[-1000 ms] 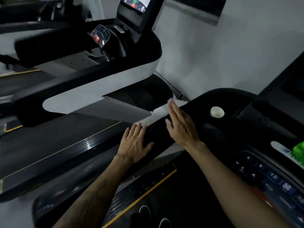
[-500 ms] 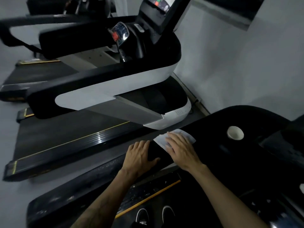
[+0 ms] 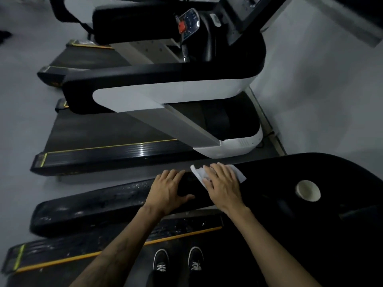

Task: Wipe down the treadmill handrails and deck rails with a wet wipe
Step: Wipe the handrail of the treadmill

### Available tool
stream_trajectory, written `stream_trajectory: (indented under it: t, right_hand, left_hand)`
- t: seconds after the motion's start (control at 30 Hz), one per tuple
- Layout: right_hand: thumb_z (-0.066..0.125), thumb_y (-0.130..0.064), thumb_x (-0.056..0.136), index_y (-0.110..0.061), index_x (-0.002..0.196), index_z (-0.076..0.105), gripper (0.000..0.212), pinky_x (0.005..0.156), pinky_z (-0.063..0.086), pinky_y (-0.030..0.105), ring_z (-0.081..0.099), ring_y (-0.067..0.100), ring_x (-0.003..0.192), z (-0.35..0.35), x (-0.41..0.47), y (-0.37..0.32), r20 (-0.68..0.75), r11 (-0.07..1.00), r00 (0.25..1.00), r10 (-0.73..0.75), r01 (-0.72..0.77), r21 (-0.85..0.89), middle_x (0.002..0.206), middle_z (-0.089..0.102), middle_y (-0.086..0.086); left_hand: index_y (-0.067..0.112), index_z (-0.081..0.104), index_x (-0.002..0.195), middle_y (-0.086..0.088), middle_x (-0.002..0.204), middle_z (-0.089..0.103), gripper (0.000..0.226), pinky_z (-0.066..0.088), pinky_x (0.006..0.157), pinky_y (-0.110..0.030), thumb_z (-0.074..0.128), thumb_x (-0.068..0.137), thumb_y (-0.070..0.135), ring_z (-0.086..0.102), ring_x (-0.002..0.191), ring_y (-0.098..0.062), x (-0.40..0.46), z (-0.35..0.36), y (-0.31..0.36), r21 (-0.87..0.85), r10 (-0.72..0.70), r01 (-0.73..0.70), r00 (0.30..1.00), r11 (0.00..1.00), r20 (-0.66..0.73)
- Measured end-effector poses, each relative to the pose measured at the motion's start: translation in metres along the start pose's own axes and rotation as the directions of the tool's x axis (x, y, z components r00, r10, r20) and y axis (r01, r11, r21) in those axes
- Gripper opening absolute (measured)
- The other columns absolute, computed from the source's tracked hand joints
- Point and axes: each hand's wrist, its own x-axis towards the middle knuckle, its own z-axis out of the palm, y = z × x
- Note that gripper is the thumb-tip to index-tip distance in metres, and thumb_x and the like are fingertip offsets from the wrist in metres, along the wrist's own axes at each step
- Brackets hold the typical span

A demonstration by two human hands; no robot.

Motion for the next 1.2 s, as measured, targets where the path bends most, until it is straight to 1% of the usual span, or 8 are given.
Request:
stream_trajectory:
  t: [0.1,0.23,0.43,0.57,0.63,0.83,1.03,1.2]
  right_hand:
    - [0.039,-0.043,0.105,-0.02,0.149,0.051,0.052,0.121,0.026,0.049,0.043,0.031,0.14,0.006,0.0,-0.016,0.033,1.0,0.999,-0.012,0.012,-0.006,0.147,0.053,0.007]
    - [0.037,-0.046,0.106,-0.028,0.14,0.055,0.043,0.117,0.026,0.041,0.053,0.019,0.125,0.001,0.025,-0.017,0.124,0.994,0.986,-0.113,0.11,0.024,0.132,0.061,-0.005]
    - [0.038,-0.041,0.106,-0.021,0.13,0.06,0.038,0.116,0.031,0.046,0.055,0.023,0.119,0.006,0.013,-0.036,0.032,0.996,0.997,0.069,-0.067,-0.053,0.123,0.063,0.001]
    - [0.037,-0.04,0.107,-0.025,0.135,0.058,0.038,0.121,0.023,0.044,0.054,0.02,0.123,0.004,0.021,-0.038,0.109,0.997,0.991,-0.079,0.077,0.027,0.127,0.062,-0.003]
    - [0.037,-0.046,0.107,-0.028,0.138,0.058,0.041,0.12,0.022,0.04,0.052,0.018,0.127,-0.001,0.03,-0.026,0.161,0.998,0.984,-0.07,0.069,0.011,0.133,0.062,-0.006]
    - [0.024,-0.046,0.102,-0.017,0.133,0.06,0.056,0.12,0.028,0.046,0.054,0.026,0.123,0.005,0.01,-0.032,0.035,0.996,0.999,0.042,-0.04,-0.074,0.127,0.062,0.005]
    - [0.043,-0.054,0.101,-0.026,0.134,0.06,0.046,0.121,0.019,0.041,0.054,0.019,0.122,0.003,0.025,-0.022,0.092,0.996,0.992,-0.09,0.088,0.02,0.124,0.064,-0.004]
    - [0.032,-0.056,0.1,-0.023,0.137,0.058,0.055,0.122,0.022,0.05,0.052,0.021,0.127,0.004,0.014,-0.03,0.059,0.995,0.996,0.067,-0.062,-0.082,0.13,0.062,-0.001]
  left_hand:
    - [0.024,0.04,0.153,0.003,0.141,0.052,0.088,0.038,0.105,-0.035,0.062,0.084,0.074,0.046,0.125,-0.019,0.0,-0.004,0.0,-0.03,-0.01,0.01,1.0,1.0,0.007]
    - [0.026,0.047,0.146,0.006,0.133,0.054,0.084,0.04,0.099,-0.033,0.065,0.08,0.075,0.047,0.117,-0.017,0.002,-0.008,0.001,-0.037,-0.016,0.016,1.0,0.999,0.006]
    - [0.026,0.044,0.147,0.003,0.133,0.053,0.088,0.041,0.102,-0.034,0.069,0.078,0.075,0.047,0.12,-0.018,0.005,-0.006,0.0,-0.049,-0.02,0.021,1.0,0.999,0.021]
    - [0.022,0.049,0.142,0.003,0.133,0.053,0.084,0.04,0.1,-0.031,0.066,0.08,0.076,0.048,0.118,-0.016,0.004,-0.005,0.0,-0.017,0.004,-0.004,1.0,1.0,-0.01]
    - [0.021,0.047,0.143,0.002,0.133,0.052,0.083,0.039,0.101,-0.032,0.066,0.081,0.074,0.047,0.119,-0.017,0.006,-0.006,-0.001,-0.009,0.018,-0.018,1.0,1.0,-0.005]
    - [0.019,0.042,0.147,-0.001,0.14,0.049,0.091,0.032,0.115,-0.035,0.058,0.081,0.08,0.045,0.13,-0.02,0.003,-0.006,-0.005,0.046,-0.005,0.005,1.0,0.999,0.01]
    - [0.02,0.041,0.147,0.0,0.144,0.051,0.09,0.033,0.116,-0.036,0.057,0.082,0.08,0.048,0.133,-0.02,0.0,-0.007,-0.007,0.023,-0.033,0.032,0.999,0.999,0.04]
    - [0.02,0.037,0.148,-0.002,0.144,0.052,0.092,0.035,0.114,-0.038,0.056,0.082,0.08,0.05,0.131,-0.022,-0.003,-0.004,-0.006,0.028,-0.047,0.046,0.998,0.999,0.049]
